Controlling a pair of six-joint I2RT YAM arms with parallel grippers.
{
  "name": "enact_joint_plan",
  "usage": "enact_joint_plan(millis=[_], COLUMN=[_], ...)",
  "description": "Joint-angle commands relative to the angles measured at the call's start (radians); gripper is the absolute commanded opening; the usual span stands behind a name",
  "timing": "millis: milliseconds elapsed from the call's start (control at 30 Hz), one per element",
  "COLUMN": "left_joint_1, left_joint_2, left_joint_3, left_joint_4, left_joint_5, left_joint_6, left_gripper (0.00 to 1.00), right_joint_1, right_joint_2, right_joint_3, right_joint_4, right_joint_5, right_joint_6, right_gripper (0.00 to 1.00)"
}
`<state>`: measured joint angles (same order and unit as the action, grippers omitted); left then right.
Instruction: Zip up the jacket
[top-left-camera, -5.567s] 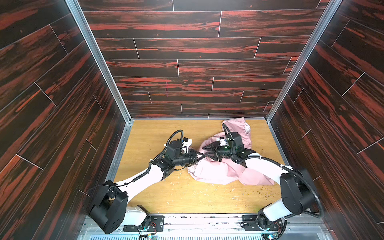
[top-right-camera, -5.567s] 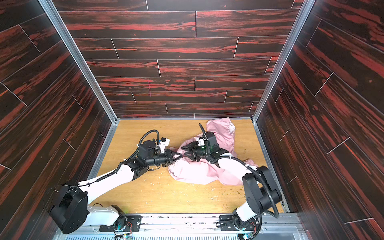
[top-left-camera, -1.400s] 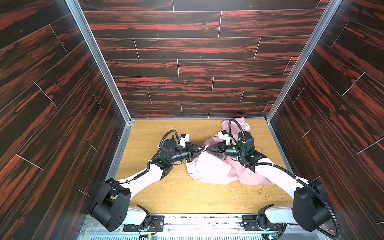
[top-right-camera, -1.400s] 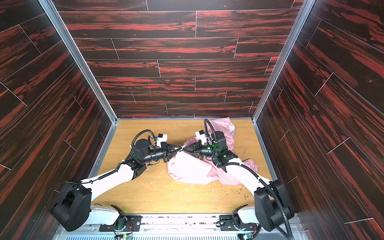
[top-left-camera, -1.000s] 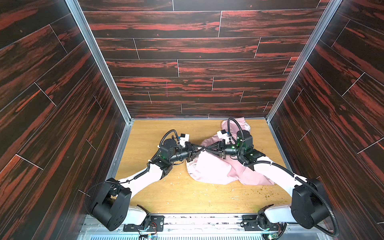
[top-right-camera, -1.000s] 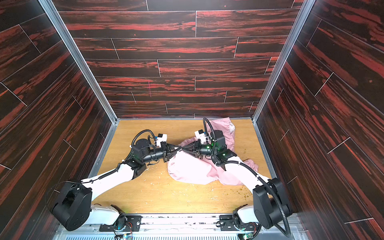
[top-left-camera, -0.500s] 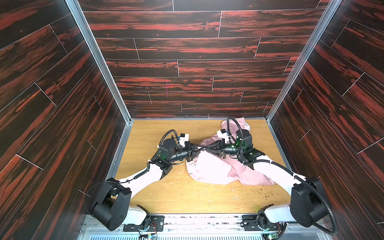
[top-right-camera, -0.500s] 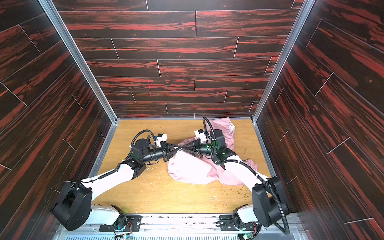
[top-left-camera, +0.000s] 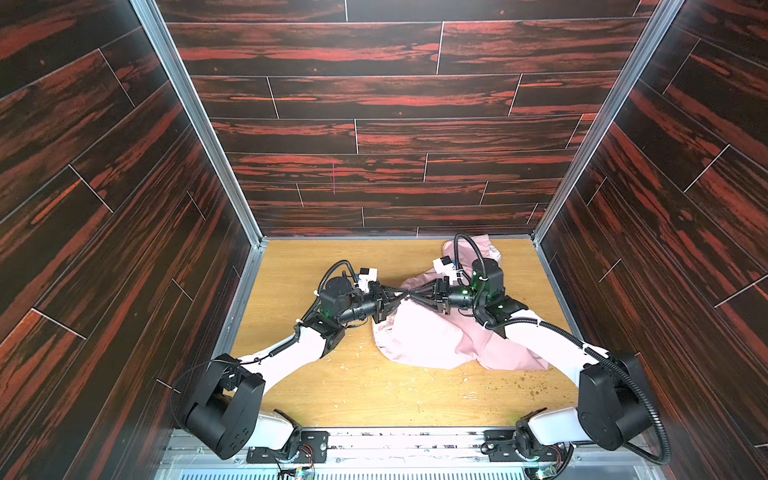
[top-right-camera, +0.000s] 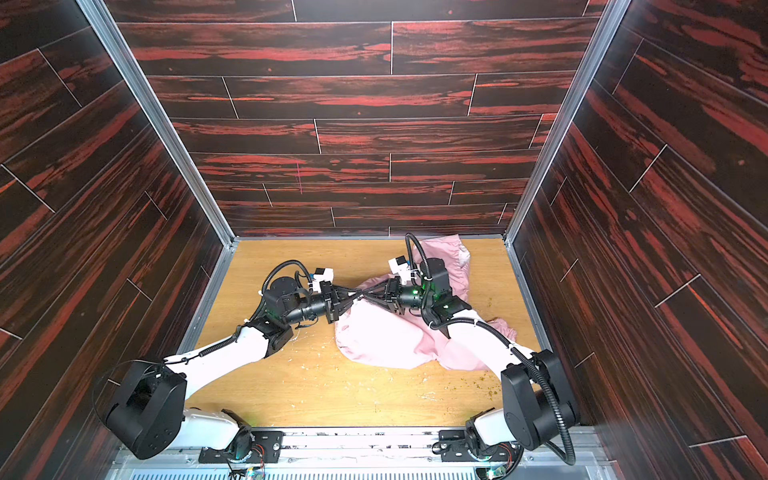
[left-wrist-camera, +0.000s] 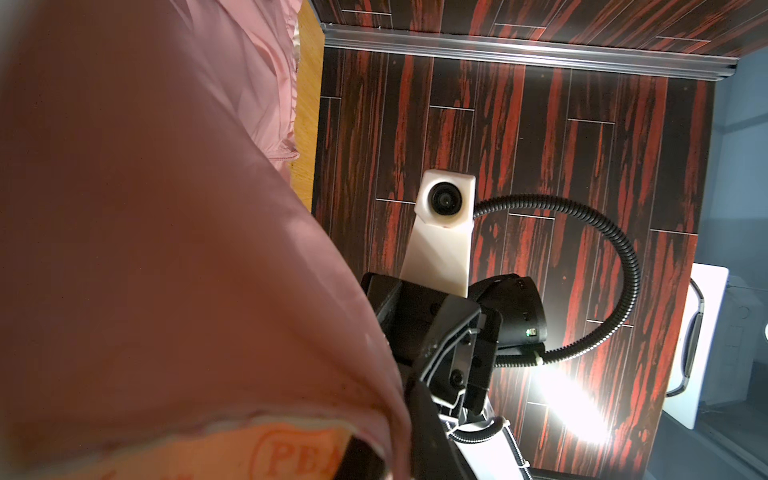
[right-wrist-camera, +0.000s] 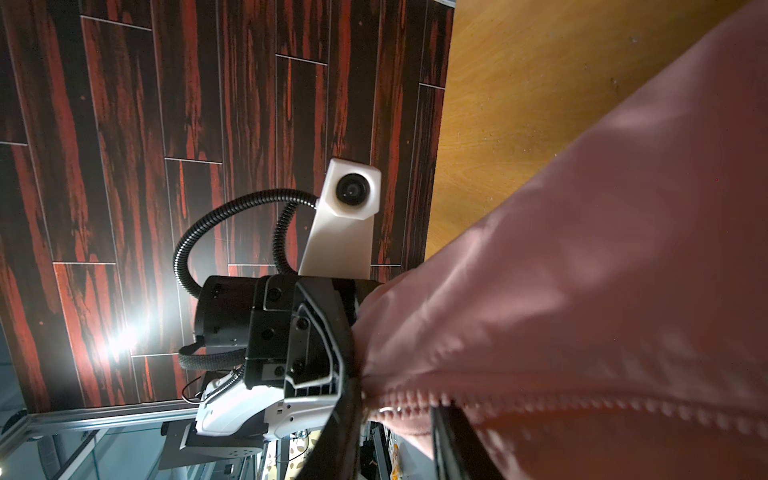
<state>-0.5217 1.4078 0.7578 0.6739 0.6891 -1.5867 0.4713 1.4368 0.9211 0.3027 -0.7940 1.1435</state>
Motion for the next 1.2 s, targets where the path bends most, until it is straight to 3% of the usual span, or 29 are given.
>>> enact_joint_plan(millis=[0,200,400,767,867,1033,1167], left_joint_1=[-0.025,-0.026,-0.026,-0.025,-0.026,-0.025,-0.024], left_joint_2=[0.006,-0.006,-0.012,-0.029,-0.029,-0.035,-0.047], left_joint_3=[0.021,0.014,0.008,0.021,0.028,0.03,0.019], left_joint_4=[0.005,0.001,0.012,0.019,0.024,0.03,0.047], left_joint_5=[0.072,0.072,0.066,0.031,0.023,0.002,-0.015], left_joint_6=[-0.027,-0.032,-0.044,-0.044,-0.044,-0.048,-0.055], left_gripper=[0.0,0.0,0.01,0.36,0.37,0.3,0.34], right_joint_1=[0.016,0.015,0.015,0.015,0.015,0.015,0.015], right_joint_2=[0.012,0.013,0.016,-0.004,-0.013,-0.027,-0.044], right_joint_3=[0.028,0.034,0.048,0.031,0.023,0.009,0.001], right_joint_4=[0.126,0.15,0.182,0.157,0.155,0.138,0.117], right_joint_5=[-0.016,-0.004,-0.011,-0.009,-0.007,-0.005,-0.001], right_joint_6=[0.0,0.012,0.024,0.019,0.021,0.012,0.004], right_gripper=[0.36,0.36,0.3,0.16,0.14,0.11,0.1])
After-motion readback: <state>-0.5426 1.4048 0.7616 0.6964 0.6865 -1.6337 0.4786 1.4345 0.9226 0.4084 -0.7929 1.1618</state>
